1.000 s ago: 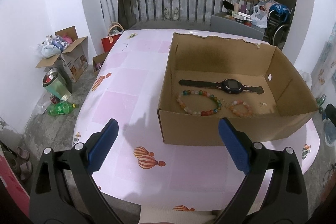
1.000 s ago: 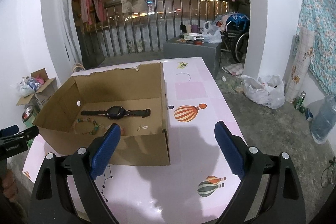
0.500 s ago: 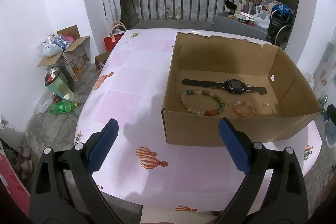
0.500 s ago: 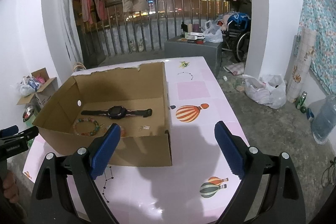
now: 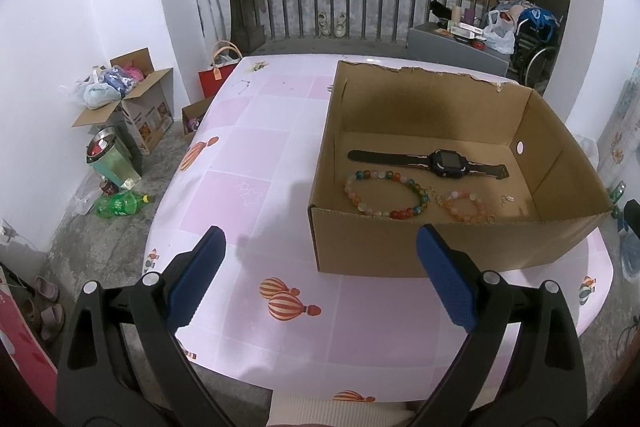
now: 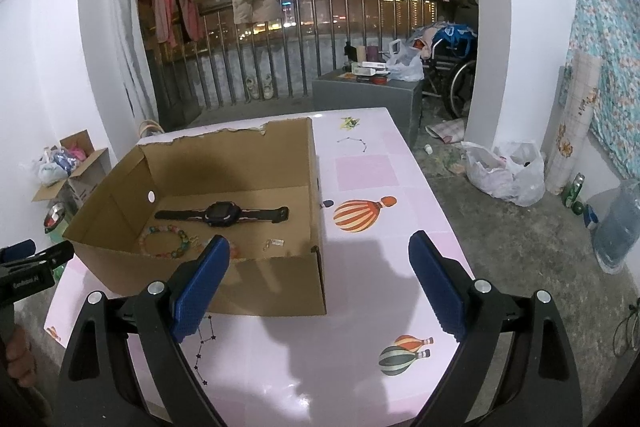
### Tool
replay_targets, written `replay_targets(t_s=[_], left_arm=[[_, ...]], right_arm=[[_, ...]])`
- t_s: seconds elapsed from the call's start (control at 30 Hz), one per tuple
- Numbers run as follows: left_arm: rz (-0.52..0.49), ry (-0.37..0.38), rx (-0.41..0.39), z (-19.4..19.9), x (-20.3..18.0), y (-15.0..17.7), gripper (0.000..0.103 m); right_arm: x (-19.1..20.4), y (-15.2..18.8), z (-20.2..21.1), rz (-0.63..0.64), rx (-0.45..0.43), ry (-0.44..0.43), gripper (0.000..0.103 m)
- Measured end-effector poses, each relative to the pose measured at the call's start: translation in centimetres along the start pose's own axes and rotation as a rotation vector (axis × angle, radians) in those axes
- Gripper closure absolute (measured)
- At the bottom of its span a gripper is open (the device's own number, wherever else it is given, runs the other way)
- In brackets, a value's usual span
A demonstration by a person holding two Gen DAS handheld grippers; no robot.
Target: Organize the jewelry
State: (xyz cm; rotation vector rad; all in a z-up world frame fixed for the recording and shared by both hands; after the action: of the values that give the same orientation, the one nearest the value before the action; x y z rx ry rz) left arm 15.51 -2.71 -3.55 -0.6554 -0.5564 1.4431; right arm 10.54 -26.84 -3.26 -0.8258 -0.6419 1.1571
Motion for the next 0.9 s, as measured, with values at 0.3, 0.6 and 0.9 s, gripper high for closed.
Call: replay_targets(t_s=[0.3, 0.6, 0.9], left_arm=[[0.005, -0.008, -0.001, 0.2, 0.4, 0.0, 0.011], [0.007, -0.010, 0.004, 0.1, 0.5, 0.0, 0.011], [0.010, -0.010, 0.005, 0.0, 0.4, 0.2, 0.011]], right_arm=[[-0.2, 0.4, -0.1, -0.005, 0.008, 0.002, 0.014], [-0.6, 0.6, 0.0, -0.015, 0.028, 0.001, 0.014], [-1.1, 0.8, -0.2, -0.023, 0.036, 0.007, 0.014]])
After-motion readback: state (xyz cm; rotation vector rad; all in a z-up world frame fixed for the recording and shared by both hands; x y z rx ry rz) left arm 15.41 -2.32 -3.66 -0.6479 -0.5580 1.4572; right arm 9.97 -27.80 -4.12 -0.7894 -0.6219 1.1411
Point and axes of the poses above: each gripper's, at about its wrist camera, not at the fingertips, and z roughly against the way its jaws point, x to its left, y to its underside, the point moved 8 cm from there along -z, roughly the way its jaws point, and after that the axes turned 5 degrees about y, right-handed, at the moved point
